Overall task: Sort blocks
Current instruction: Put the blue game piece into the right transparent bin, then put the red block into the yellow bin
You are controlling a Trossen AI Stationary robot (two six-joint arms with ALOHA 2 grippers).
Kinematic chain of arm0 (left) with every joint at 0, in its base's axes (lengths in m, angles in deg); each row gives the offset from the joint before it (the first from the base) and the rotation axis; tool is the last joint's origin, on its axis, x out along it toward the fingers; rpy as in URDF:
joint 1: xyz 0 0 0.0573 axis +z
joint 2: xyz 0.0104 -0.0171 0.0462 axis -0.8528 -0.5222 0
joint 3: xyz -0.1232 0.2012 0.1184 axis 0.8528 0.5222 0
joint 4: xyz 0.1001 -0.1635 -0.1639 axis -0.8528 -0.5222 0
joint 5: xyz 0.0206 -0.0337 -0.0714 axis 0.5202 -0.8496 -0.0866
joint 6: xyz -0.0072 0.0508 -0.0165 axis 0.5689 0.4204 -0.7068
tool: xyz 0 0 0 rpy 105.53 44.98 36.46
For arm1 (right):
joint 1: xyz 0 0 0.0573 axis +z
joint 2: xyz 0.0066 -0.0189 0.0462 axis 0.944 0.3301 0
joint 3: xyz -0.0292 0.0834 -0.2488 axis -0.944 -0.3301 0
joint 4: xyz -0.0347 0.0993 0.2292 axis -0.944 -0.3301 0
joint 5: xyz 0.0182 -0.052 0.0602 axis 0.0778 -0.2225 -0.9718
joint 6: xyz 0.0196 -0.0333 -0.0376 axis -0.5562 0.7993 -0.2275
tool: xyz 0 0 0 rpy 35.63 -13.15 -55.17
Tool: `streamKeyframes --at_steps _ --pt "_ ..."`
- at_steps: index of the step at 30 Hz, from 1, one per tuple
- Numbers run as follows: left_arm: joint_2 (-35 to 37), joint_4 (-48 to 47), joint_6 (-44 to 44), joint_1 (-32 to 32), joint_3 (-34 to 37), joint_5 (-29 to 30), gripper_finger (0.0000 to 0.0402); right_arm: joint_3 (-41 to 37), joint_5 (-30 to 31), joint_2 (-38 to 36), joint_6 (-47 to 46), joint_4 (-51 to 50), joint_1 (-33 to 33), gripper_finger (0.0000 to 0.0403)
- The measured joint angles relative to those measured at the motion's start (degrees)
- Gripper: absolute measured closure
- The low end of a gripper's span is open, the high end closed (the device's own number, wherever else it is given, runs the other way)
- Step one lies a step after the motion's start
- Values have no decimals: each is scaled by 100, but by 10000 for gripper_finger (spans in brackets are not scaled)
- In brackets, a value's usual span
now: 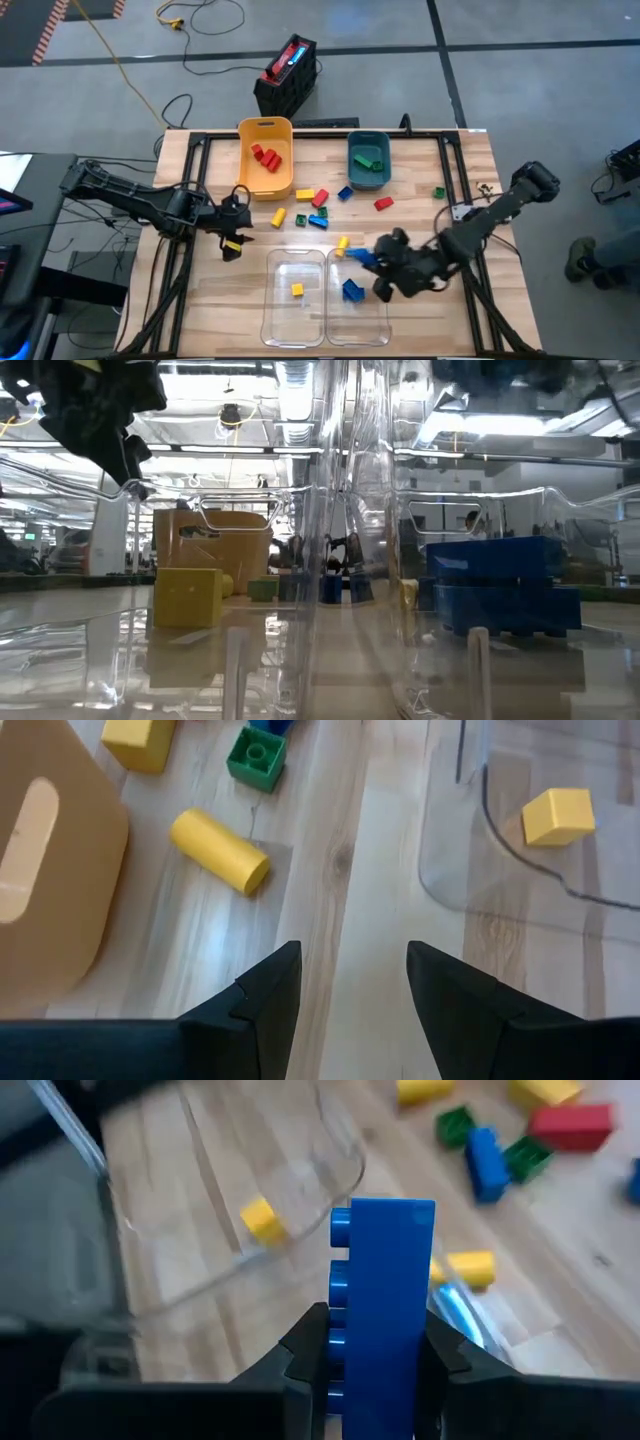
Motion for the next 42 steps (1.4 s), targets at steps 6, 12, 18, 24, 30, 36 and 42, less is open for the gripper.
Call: streamKeyframes --at_steps 6,12,18,24,30,36,42 --pt "-2 -71 -64 -2 0 7 224 377 -1321 1048 424 108 -503 306" --pt "-2 -71 -69 0 0 17 224 1282 -2000 1963 510 -930 -535 305" --pt "-2 -45 -13 -1 0 19 224 1623 -2710 2604 620 -1149 -517 286" --pt "-2 -25 -5 -2 0 19 224 1656 -2711 2554 633 -1326 -530 226" --pt "-2 -25 5 0 0 19 224 1665 -2532 2072 617 -1264 -528 167" --pt "-2 -27 12 0 0 18 224 1667 -1217 1128 631 -1686 -444 161" --pt "-2 -26 10 0 0 17 224 1669 -119 542 452 -3228 -812 169"
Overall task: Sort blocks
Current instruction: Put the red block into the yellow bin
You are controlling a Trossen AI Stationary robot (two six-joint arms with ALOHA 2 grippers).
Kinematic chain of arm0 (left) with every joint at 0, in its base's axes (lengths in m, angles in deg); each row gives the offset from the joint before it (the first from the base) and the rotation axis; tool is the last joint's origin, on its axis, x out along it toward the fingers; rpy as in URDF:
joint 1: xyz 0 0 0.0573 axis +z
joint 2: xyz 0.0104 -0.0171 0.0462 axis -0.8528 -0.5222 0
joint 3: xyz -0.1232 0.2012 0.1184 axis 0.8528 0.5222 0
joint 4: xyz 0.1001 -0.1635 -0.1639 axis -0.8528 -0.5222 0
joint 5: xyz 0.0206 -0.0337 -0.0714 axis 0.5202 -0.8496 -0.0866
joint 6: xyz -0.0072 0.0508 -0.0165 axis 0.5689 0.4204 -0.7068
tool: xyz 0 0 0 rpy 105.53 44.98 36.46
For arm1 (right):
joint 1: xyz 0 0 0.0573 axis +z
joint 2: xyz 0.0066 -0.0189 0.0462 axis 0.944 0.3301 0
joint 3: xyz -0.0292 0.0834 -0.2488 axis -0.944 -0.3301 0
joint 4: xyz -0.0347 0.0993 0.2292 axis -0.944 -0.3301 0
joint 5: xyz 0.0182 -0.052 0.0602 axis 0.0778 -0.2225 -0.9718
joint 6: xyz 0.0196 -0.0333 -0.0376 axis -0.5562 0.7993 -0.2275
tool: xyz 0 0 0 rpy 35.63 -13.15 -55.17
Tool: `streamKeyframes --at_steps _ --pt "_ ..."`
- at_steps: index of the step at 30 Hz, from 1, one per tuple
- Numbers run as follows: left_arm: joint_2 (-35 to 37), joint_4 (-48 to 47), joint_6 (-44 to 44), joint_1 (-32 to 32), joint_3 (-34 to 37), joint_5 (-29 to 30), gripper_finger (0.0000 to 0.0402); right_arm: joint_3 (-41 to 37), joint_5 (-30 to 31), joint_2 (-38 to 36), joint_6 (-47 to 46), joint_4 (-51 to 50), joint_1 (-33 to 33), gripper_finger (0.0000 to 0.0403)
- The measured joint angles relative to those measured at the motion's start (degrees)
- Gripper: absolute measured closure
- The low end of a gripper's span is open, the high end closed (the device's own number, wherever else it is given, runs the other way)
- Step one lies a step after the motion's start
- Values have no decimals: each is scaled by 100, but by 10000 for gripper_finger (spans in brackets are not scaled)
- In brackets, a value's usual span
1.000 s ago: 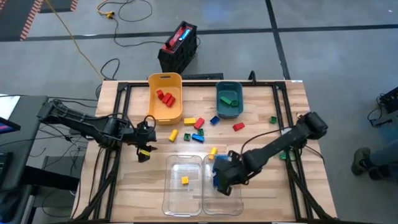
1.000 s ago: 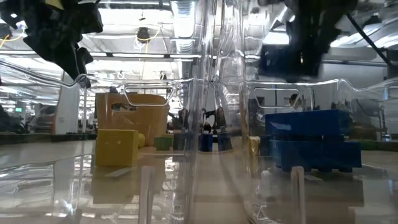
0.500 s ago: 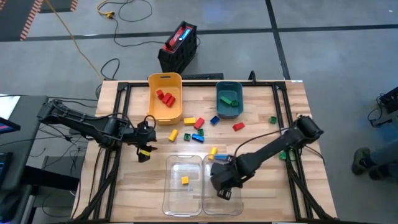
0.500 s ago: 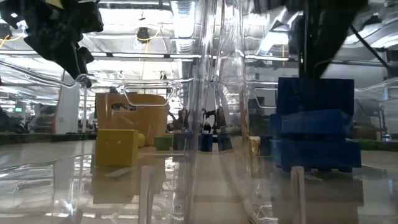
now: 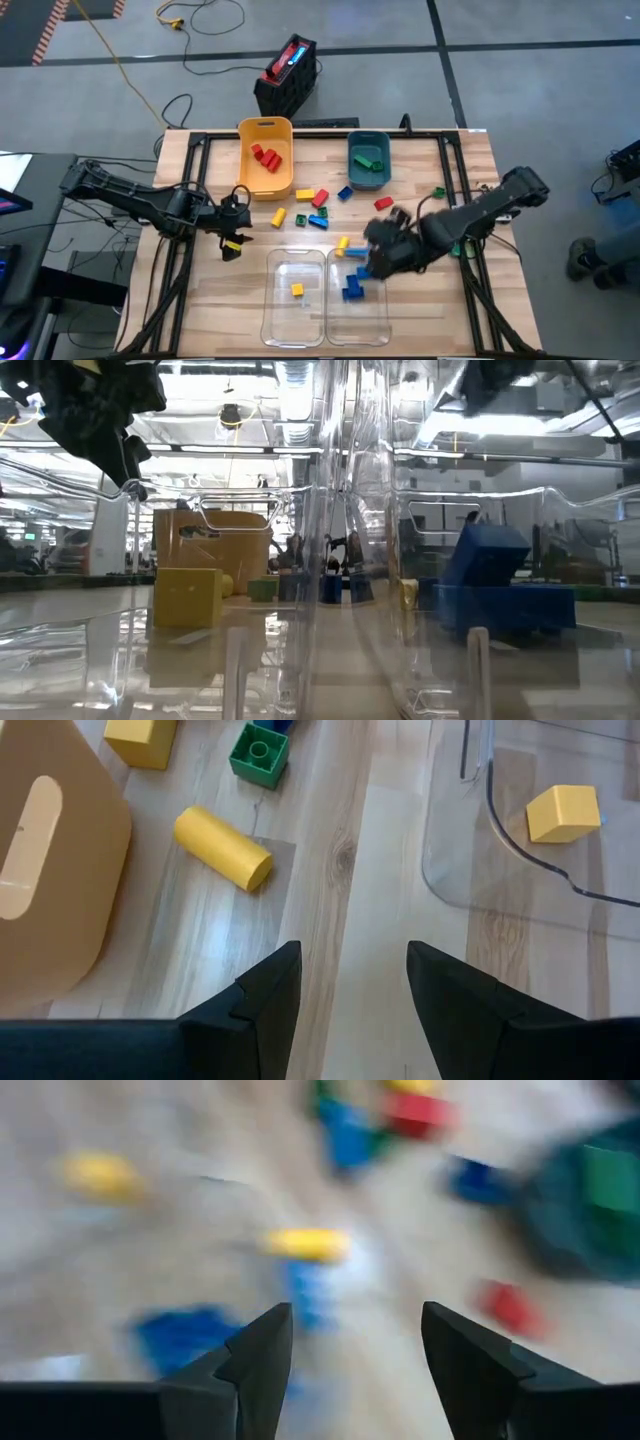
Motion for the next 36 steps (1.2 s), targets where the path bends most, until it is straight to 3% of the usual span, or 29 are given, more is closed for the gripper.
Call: streamKeyframes --at_steps 3,7,16,22,28,36 --pt "0 -4 -2 -1 0 0 224 -7 159 -49 -307 -1108 -301 173" --pt "0 -85 1 -2 0 -2 224 -218 208 -174 -321 -1503 -741 179" --pt "0 -20 118 0 0 -2 224 -1178 -341 -558 1369 23 -2282 190" --pt "0 -432 -155 -57 0 -3 224 -2650 -394 -1090 1603 1191 -3086 186" --pt "0 -365 97 -129 0 39 224 -3891 -738 -1627 1951 2709 -3479 163" --pt "1 -289 849 -130 0 900 224 -4781 -748 -1583 3138 4208 -3361 126"
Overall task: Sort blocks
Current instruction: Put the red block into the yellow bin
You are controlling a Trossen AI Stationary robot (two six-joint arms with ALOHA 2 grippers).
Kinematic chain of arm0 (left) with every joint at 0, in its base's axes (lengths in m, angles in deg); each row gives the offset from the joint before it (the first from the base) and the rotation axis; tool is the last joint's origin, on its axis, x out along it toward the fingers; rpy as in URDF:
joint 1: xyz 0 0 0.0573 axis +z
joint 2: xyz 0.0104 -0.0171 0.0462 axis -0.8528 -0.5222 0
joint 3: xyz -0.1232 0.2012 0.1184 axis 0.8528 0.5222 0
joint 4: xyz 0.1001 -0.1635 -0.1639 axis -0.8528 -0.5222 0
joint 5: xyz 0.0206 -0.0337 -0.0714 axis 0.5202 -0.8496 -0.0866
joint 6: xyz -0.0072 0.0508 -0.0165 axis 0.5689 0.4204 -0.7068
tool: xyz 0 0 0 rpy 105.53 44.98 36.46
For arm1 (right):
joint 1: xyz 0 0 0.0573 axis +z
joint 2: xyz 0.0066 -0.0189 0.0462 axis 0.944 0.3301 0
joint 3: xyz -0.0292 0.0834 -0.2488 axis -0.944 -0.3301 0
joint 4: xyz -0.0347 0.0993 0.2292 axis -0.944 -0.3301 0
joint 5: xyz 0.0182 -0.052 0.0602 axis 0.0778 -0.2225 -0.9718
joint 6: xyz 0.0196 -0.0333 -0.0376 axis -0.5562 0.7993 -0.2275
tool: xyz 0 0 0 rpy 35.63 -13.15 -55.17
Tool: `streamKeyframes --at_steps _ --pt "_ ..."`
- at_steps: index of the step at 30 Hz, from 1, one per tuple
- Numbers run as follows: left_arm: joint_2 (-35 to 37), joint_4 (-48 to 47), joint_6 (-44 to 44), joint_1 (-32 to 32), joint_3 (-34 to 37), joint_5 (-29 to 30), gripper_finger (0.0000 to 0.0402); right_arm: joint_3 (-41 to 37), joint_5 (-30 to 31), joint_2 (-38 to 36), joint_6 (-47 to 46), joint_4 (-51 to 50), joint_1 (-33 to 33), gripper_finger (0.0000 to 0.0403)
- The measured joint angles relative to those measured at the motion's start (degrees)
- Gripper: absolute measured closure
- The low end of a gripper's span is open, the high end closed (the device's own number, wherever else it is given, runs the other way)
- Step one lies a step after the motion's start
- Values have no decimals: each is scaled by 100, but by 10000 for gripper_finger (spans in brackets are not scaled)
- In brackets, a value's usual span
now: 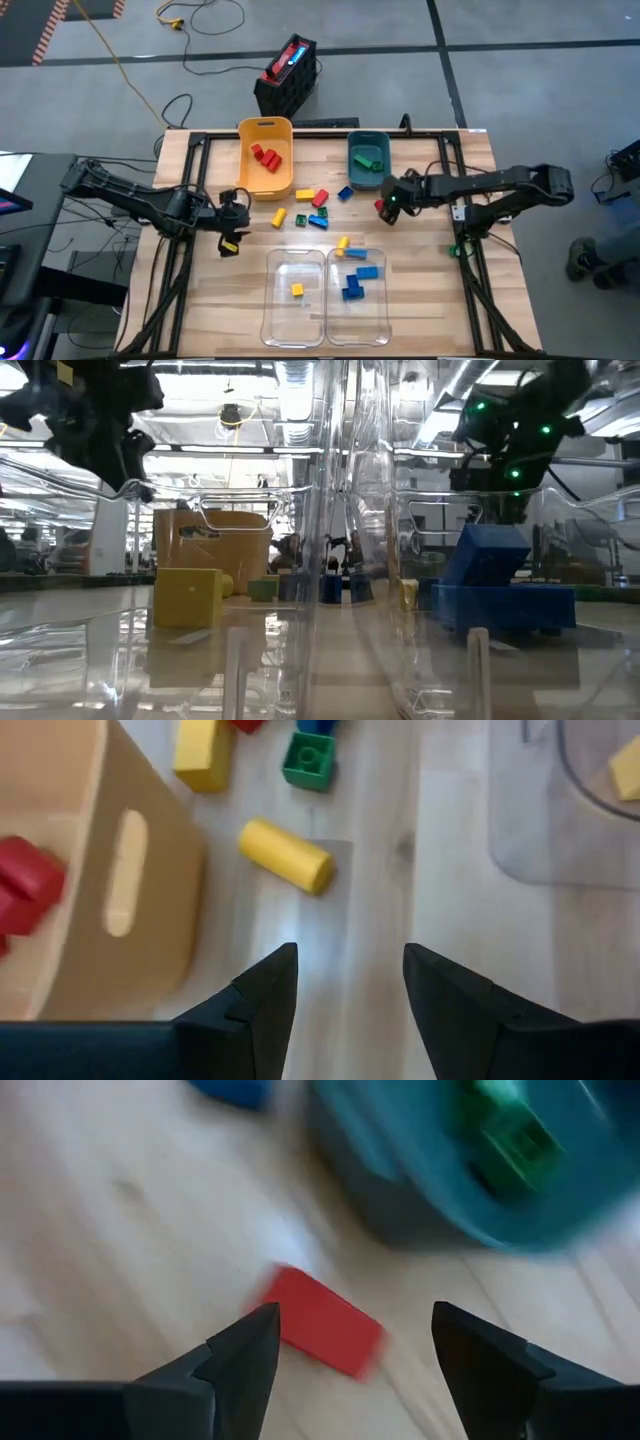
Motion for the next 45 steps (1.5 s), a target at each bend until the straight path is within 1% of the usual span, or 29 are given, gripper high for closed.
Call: streamKeyframes --at_steps 4,7,9,12,14,17,21,22,26,29,34,39,42,45 --pt "1 12 204 -1 0 285 224 -651 20 -220 246 1131 369 119" --pt "1 59 390 1 0 456 224 -1119 214 -377 318 1811 645 119" --pt "1 109 527 -1 0 484 224 -1404 259 -472 649 2533 787 119" --pt "1 264 572 1 0 494 224 -1735 235 -559 1124 3345 738 119" --pt "1 343 548 1 0 496 224 -1861 40 -572 1294 3569 559 119" --pt "1 441 506 1 0 496 224 -1957 -570 -511 1512 3826 113 119" --pt "1 624 470 33 0 501 224 -2071 -802 -441 2084 3976 -299 119" --pt "1 657 442 44 0 503 224 -2070 -928 -453 2154 4105 -359 120" --pt "1 668 336 52 0 503 224 -2226 -1347 -413 2296 4061 -724 121" --pt "0 689 339 52 0 511 224 -2358 -1716 -330 2364 4360 -979 121" --pt "1 773 338 52 0 555 224 -2543 -2005 61 2475 4900 -1244 121" --pt "1 786 318 52 0 559 224 -2532 -2177 611 2458 5410 -1273 123" --pt "1 776 248 52 0 557 224 -2530 -2199 833 2275 5656 -1264 140" --pt "0 745 215 52 0 510 224 -2530 -2195 857 2127 5676 -1251 185"
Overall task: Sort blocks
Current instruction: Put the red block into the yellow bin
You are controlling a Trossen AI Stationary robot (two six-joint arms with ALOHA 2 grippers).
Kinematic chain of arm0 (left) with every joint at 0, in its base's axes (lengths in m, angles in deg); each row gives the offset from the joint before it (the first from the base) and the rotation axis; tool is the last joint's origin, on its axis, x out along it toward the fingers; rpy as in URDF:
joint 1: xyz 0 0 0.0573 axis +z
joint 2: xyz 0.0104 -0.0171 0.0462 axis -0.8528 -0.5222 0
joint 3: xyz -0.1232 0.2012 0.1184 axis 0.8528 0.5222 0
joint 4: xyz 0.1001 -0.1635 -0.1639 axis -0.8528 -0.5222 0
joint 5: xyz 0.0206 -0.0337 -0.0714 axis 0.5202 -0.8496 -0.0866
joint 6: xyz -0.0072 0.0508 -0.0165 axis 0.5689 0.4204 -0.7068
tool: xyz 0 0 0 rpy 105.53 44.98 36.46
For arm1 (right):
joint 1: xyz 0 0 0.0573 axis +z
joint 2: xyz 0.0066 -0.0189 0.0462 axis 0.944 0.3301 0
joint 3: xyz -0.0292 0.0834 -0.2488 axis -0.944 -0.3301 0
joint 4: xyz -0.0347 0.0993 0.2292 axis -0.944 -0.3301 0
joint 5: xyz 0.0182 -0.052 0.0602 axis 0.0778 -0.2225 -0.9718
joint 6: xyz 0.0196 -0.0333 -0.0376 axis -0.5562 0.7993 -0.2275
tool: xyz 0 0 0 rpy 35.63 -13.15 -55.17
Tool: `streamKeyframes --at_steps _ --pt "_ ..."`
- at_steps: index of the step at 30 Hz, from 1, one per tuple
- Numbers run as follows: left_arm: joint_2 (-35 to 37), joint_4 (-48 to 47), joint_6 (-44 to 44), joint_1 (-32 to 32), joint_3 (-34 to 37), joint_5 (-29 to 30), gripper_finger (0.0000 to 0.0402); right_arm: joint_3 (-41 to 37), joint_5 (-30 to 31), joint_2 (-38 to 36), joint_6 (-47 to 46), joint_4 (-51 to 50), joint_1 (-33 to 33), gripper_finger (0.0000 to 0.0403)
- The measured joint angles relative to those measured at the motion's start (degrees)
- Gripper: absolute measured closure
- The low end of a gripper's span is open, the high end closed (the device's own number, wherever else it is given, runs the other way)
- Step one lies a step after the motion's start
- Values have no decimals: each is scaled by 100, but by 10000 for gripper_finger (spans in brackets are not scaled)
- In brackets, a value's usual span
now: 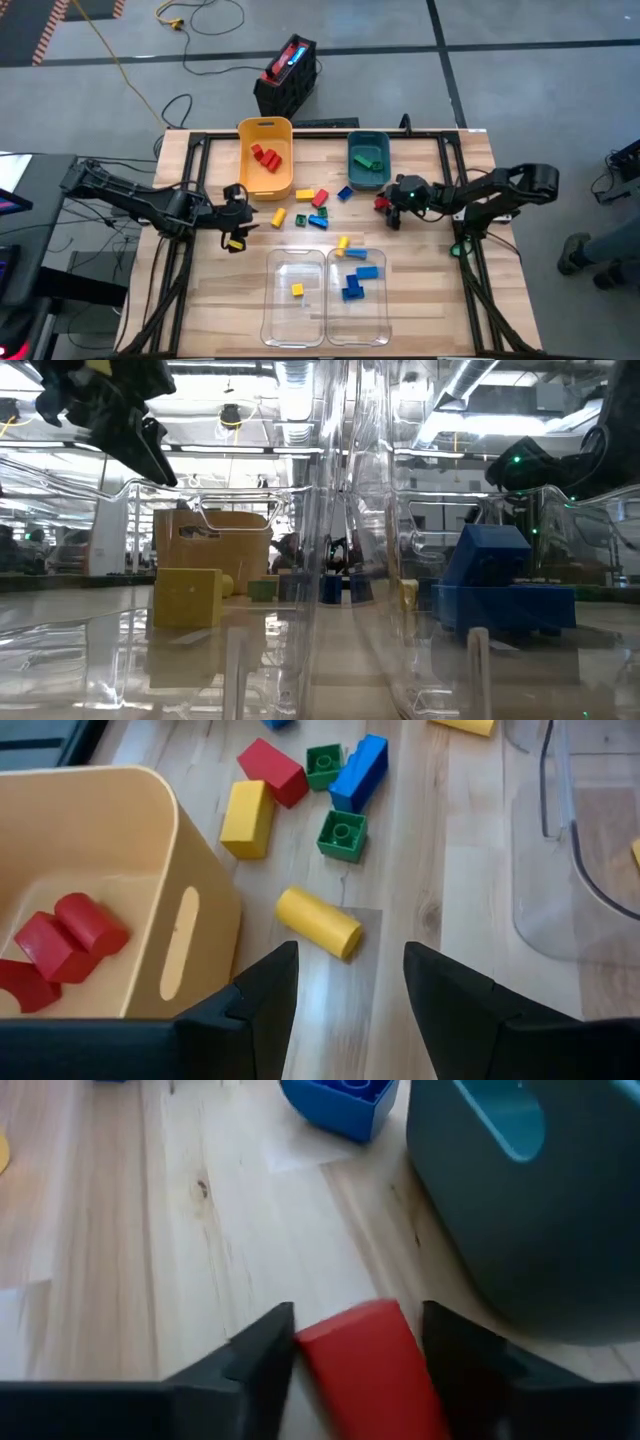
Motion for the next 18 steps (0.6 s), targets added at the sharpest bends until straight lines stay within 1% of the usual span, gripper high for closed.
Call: streamKeyframes --at_steps 4,5,9,13,16,18 --pt "2 -106 -27 -2 0 -79 224 9 65 -139 -58 -72 178 267" --pt "2 -125 -27 0 0 -79 224 15 65 -202 -104 -129 242 280" --pt "0 -112 -27 -2 0 -79 224 255 43 -554 -408 -844 434 283" --pt "2 -28 124 -2 0 -21 224 769 84 -995 -695 -1777 619 283" --pt "0 128 448 -2 0 334 224 1288 259 -1348 -720 -2601 810 283" --pt "2 280 877 -2 0 744 224 1668 534 -1547 -774 -3040 939 283"
